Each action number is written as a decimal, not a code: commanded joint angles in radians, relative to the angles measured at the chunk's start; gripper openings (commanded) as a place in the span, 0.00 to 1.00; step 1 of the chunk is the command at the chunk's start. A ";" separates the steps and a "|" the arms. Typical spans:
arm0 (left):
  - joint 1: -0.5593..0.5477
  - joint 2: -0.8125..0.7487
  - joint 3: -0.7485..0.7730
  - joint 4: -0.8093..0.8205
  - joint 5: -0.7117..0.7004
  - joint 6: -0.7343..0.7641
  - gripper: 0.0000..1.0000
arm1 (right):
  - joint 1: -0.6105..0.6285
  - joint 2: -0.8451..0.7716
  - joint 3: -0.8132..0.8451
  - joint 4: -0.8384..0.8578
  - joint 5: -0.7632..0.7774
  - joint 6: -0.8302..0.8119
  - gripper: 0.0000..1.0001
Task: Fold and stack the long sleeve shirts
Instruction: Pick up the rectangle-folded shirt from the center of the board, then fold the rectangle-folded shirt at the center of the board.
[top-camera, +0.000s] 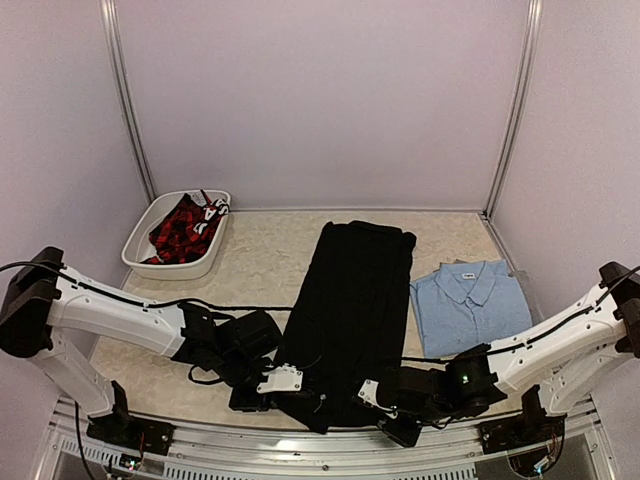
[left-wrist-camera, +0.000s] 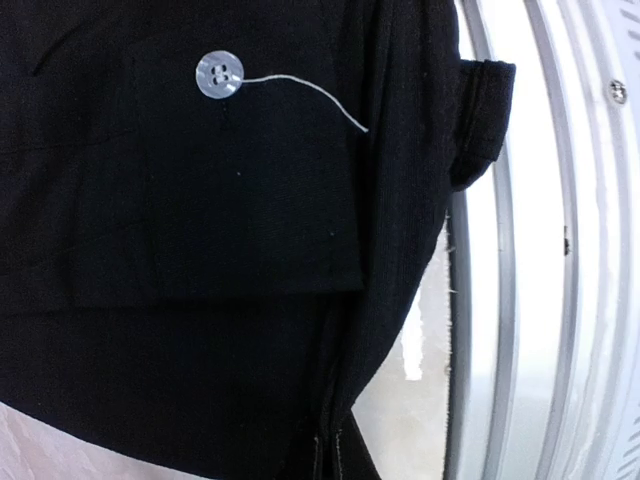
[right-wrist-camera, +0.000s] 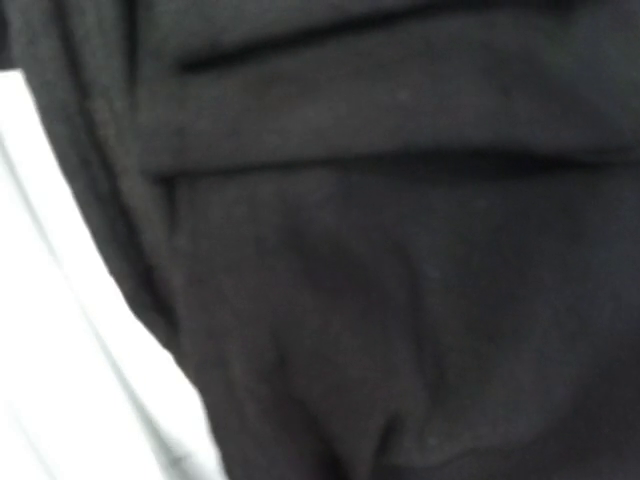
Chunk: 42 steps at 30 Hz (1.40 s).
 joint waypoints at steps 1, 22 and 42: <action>-0.005 -0.063 0.012 -0.084 0.081 -0.011 0.00 | 0.021 -0.060 -0.015 -0.002 -0.127 -0.030 0.00; 0.310 0.206 0.596 -0.515 0.372 0.152 0.00 | -0.386 -0.330 0.040 -0.128 -0.320 -0.069 0.00; 0.517 0.770 1.359 -0.703 0.426 0.223 0.00 | -0.889 -0.156 0.114 -0.026 -0.395 -0.163 0.00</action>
